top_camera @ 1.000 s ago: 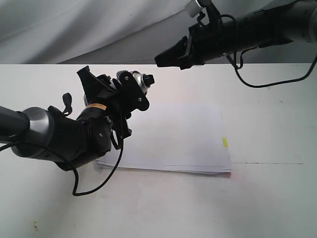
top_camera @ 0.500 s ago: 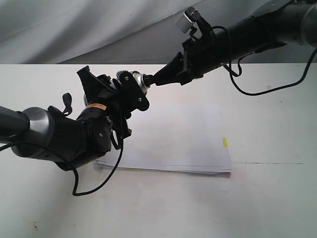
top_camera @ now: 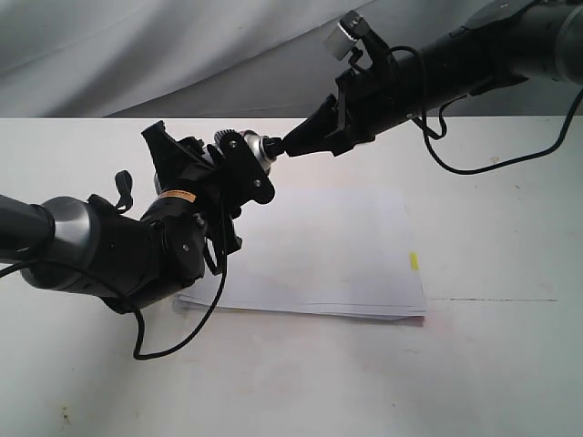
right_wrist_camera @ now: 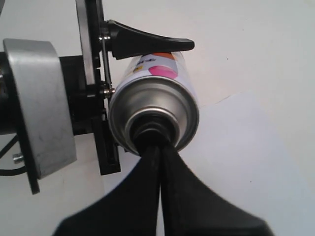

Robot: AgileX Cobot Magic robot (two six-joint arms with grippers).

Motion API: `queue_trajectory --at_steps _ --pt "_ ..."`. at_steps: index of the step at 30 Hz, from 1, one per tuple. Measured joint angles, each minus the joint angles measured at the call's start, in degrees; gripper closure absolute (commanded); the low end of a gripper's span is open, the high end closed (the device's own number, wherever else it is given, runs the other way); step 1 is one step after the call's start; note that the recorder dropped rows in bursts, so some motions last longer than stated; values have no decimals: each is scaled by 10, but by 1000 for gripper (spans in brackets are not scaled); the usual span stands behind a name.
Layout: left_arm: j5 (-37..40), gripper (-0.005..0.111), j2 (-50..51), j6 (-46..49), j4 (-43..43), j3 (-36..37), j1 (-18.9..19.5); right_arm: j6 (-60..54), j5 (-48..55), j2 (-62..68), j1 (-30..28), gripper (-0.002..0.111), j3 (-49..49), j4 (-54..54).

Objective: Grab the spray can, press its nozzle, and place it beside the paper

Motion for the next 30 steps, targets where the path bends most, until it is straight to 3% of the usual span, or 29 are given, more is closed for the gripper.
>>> queue_trajectory --at_steps 30 --pt "4 107 0 -8 0 0 3 1 -29 -3 22 108 -1 -2"
